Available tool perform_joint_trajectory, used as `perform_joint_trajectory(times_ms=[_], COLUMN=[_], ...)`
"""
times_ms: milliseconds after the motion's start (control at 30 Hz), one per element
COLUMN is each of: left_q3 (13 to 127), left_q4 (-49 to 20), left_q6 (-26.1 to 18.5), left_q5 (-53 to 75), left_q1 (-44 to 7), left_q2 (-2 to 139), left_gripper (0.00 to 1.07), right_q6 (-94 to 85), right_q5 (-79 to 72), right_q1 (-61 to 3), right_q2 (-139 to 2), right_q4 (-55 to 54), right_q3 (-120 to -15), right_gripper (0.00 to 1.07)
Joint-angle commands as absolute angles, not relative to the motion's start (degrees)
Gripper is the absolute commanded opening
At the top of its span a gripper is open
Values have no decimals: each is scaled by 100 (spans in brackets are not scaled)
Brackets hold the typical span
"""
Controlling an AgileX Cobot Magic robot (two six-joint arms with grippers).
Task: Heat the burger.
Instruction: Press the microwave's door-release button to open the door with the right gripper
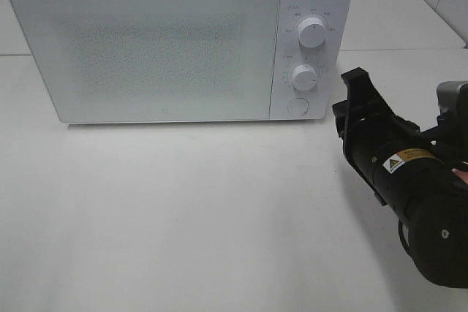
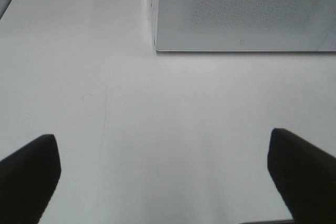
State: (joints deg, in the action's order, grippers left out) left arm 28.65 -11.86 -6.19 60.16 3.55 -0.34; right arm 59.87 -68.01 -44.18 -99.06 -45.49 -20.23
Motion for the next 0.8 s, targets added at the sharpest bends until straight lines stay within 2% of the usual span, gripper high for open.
perform_joint_trajectory(times_ms=[33,133,533,800], left_q3=[2853,2853,2853,2853], left_q4=[-1203,-1203,-1203,-1203], left_q6=[-596,-596,-596,-596], left_q5=[5930,5930,5930,5930], left_q1=[384,384,384,384], left_q2=[-172,-172,-172,-172], left_gripper=[102,102,102,102], right_q6=[6675,7105,7294,7746], right_q5=[-6658,-6343,-6068,-5993], right_q1=[-4458,-4458,-4418,-4418], right_q2=[-9895,-9895,-9952,-10508], right_q4=[-4538,-4538,-4641,-4629], right_q3=[-2023,-2023,-2131,-2458], right_gripper=[5,0,0,0])
